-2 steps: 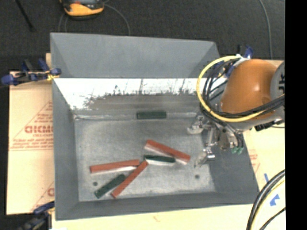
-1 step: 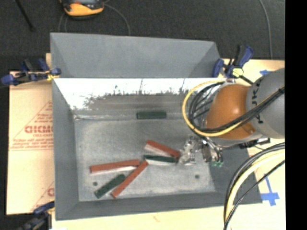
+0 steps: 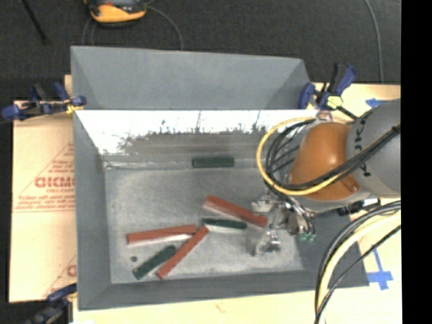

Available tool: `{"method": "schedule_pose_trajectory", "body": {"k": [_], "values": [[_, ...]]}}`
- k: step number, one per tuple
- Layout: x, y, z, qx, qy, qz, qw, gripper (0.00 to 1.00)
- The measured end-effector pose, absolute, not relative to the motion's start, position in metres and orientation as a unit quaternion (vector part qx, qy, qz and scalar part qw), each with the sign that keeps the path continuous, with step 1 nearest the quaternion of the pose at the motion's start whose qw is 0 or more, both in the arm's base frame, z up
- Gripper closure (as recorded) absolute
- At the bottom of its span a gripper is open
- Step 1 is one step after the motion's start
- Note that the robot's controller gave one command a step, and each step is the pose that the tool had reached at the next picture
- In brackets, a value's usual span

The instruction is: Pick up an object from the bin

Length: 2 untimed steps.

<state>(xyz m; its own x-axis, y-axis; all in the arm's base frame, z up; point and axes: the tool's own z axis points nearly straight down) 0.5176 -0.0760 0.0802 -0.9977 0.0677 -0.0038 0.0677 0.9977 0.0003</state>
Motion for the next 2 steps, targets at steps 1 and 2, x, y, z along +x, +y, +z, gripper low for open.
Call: {"method": "schedule_pose_trajectory", "body": {"k": [1,2], "values": [[0.5144,-0.0754,0.0767,0.033,0.999,0.001,-0.006,1.0],[0.5224,-0.0769,0.0773,0.034,0.999,-0.002,0.014,0.0]]}}
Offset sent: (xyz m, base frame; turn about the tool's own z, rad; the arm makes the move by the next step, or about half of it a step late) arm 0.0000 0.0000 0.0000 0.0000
